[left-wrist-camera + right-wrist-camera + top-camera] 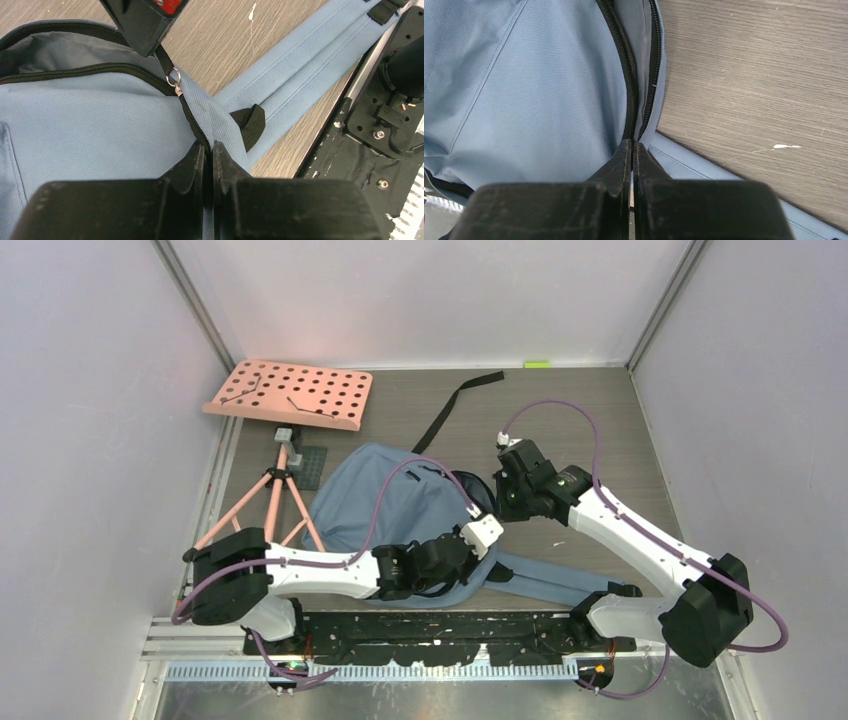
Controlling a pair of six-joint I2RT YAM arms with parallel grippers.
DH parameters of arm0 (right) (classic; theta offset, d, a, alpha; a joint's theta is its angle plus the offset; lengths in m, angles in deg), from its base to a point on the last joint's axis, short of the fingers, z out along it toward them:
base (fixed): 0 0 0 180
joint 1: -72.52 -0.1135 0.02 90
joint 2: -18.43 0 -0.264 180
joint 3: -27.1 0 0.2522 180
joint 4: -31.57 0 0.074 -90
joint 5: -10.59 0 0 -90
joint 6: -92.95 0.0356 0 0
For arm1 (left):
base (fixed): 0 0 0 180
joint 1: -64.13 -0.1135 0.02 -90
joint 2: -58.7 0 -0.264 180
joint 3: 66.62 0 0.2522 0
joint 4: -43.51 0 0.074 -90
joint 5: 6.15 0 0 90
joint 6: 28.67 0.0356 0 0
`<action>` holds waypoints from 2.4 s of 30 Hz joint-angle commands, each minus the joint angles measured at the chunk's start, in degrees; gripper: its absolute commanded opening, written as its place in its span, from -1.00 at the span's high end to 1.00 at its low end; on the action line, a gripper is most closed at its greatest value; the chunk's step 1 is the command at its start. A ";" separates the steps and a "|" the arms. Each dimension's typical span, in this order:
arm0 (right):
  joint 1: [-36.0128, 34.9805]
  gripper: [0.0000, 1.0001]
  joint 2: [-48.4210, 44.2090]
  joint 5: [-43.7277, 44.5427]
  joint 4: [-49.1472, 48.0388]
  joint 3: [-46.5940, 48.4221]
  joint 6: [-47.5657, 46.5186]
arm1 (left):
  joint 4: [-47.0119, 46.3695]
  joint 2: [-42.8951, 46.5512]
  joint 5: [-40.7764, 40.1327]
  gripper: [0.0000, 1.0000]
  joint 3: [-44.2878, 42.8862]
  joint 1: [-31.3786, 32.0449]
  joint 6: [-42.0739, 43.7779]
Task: Pack the student bag
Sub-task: Zip the student bag at the center of the board.
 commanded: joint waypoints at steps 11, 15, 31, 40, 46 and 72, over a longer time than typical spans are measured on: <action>3.26 0.99 -8.99 -1.29 -11.43 0.40 -3.02 | 22.10 18.61 2.11 -0.24 -2.08 1.38 -10.43; 3.14 0.99 -11.30 -9.14 -9.98 -2.13 -2.45 | 22.55 19.62 3.21 -0.33 -3.09 -7.03 -13.72; -2.13 0.99 -21.02 -25.92 5.60 -3.06 1.62 | 27.57 6.75 16.44 -0.56 -16.73 -28.15 -6.02; -3.03 0.99 -22.53 -27.07 -0.86 -7.31 4.00 | 30.40 -0.19 5.97 -0.79 -16.38 -31.70 -9.53; -3.03 0.99 -21.72 -28.03 -1.42 -8.10 2.74 | 29.05 -4.95 11.74 -0.89 -15.32 -31.73 -11.67; -9.30 0.99 -15.83 -21.51 -15.48 -11.45 6.84 | 21.93 -33.84 40.17 0.41 -48.17 -32.43 10.39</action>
